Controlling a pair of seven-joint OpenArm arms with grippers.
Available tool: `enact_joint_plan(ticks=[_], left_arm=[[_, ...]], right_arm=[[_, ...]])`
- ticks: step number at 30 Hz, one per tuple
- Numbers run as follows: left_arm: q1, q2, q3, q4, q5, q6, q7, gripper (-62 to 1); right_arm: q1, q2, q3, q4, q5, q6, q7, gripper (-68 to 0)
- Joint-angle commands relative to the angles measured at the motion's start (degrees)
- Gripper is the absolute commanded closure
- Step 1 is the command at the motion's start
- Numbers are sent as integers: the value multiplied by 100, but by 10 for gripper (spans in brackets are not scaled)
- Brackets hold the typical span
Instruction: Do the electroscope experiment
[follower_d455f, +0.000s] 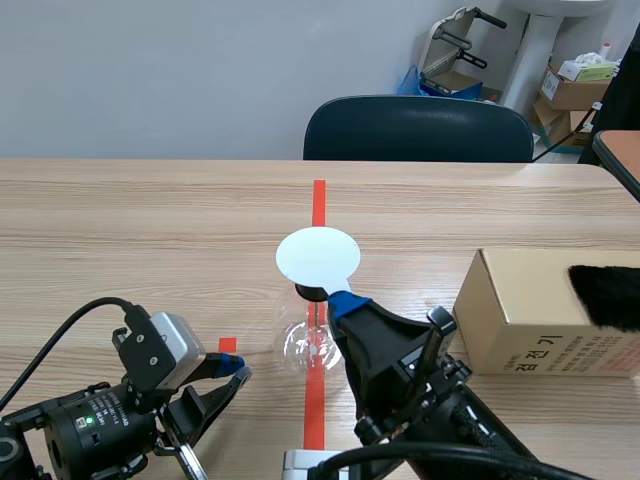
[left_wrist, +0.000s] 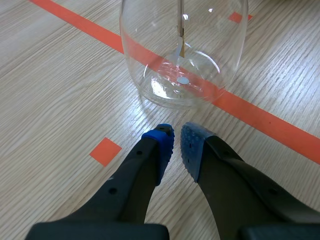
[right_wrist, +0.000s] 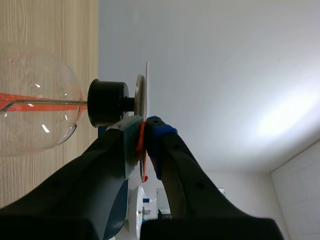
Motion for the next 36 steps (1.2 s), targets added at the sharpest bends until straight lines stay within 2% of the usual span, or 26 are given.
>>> enact_joint_plan(ticks=[1,13,21,25,36], left_arm=[[-31,0,4,90,-55,9,-81,-88],[-31,0,4,90,-55,9,-81,-88],[-31,0,4,90,-55,9,-81,-88],[-31,0,4,90,-55,9,-81,-88],[-31,-2,4,90,-55,9,-81,-88]], right_arm=[[57,31,13,55,-4,-66,-20,-8],[57,31,15,55,-4,-68,-22,-8],[57,28,15,55,-4,-304,-225,-8],[57,28,15,55,-4,-304,-728,-8],[55,28,15,55,-4,-299,-2669,-8]])
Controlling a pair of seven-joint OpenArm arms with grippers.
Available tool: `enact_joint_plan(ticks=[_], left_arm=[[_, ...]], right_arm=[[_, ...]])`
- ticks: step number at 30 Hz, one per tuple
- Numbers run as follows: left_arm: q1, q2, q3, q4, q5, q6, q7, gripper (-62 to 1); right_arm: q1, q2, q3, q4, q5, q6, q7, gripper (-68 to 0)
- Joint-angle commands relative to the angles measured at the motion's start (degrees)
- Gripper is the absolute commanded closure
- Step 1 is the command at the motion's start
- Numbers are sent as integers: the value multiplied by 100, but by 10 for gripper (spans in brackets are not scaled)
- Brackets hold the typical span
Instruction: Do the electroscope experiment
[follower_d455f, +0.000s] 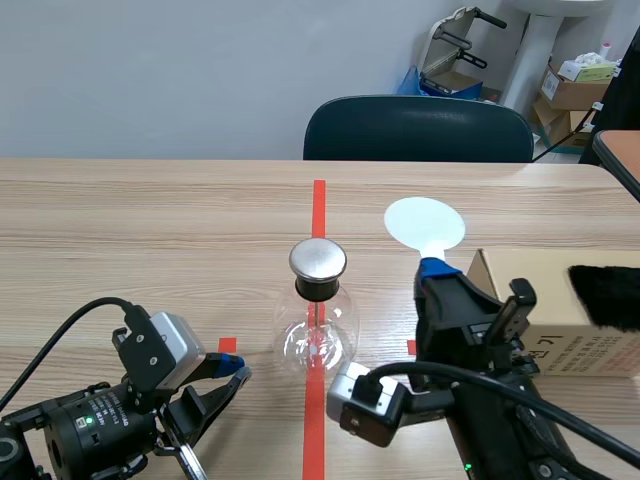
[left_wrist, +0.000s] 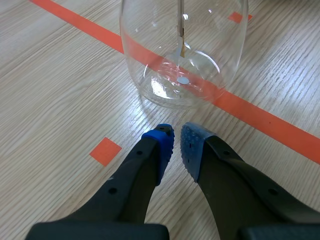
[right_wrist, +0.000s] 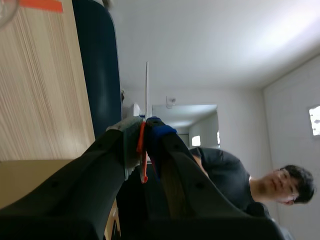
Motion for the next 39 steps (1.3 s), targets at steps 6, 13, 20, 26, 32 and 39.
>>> enact_joint_plan(ticks=[6,13,20,26,32,39], left_arm=[[-31,-2,4,90,-55,9,-81,-88],[-31,-2,4,90,-55,9,-81,-88],[-31,-2,4,90,-55,9,-81,-88],[-31,-2,4,90,-55,9,-81,-88],[-31,-2,4,90,-55,9,-81,-88],[-31,-2,4,90,-55,9,-79,-88]], right_arm=[[52,31,15,52,-4,-85,-975,-8],[52,31,15,52,-4,-81,-1322,-8],[52,31,13,52,-4,-46,-544,-8],[52,31,13,52,-4,-46,516,-8],[52,31,13,52,-4,-44,1539,-8],[52,31,13,52,-4,-42,2221,-8]])
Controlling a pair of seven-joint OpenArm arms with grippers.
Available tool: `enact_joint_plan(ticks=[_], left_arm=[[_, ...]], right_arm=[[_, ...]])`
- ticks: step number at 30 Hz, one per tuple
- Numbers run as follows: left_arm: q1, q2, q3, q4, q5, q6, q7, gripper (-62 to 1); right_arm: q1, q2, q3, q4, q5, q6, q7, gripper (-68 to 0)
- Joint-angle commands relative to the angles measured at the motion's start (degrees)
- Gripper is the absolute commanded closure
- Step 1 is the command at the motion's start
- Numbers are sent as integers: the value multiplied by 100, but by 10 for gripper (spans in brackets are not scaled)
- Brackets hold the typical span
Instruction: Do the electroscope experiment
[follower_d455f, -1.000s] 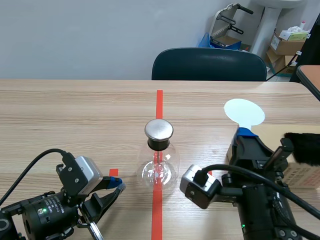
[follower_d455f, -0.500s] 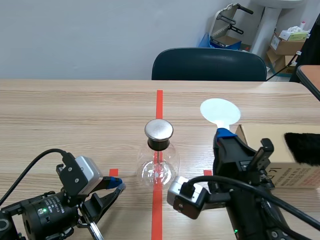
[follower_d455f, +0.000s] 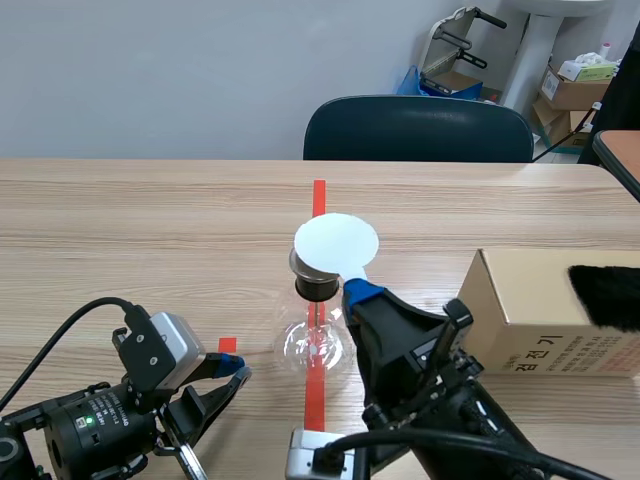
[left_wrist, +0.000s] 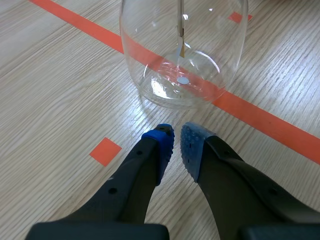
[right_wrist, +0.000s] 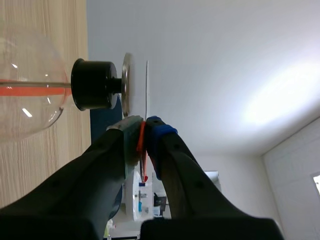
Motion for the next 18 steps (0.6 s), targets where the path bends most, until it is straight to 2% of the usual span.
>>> enact_joint_plan(ticks=[1,5,18], left_arm=[[-31,-2,4,90,-55,9,-79,-88],[-31,-2,4,90,-55,9,-79,-88],[-28,-2,4,90,-55,9,-79,-88]], right_arm=[[52,31,13,52,-4,-59,44,-8],[52,31,13,52,-4,-59,223,-8],[52,31,13,52,-4,-59,223,-8]])
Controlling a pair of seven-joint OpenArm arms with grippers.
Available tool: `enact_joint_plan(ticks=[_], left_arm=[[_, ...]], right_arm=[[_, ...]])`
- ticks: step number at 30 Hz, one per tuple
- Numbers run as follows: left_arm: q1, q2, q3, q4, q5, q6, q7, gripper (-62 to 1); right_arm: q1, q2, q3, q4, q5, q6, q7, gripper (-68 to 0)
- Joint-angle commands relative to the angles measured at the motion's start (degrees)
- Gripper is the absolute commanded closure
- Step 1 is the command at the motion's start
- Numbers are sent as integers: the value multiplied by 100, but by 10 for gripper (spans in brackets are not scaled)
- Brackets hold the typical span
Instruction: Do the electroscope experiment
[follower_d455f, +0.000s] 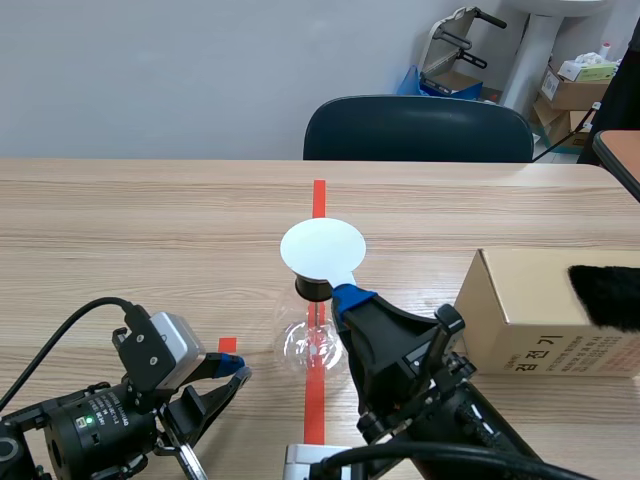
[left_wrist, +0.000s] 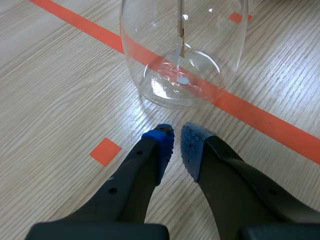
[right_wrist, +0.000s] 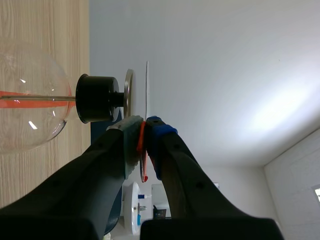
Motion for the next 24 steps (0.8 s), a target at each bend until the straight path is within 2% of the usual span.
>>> enact_joint_plan(ticks=[1,5,9,24], left_arm=[[-28,-2,4,90,-55,9,-79,-88],[-28,-2,4,90,-55,9,-79,-88],[-28,-2,4,90,-55,9,-79,-88],[-28,-2,4,90,-55,9,-79,-88]], right_arm=[[52,31,13,52,-4,-61,-7,-8],[52,31,13,52,-4,-61,-144,-8],[52,31,15,52,-4,-61,-595,-8],[52,31,15,52,-4,-63,-3324,-8]])
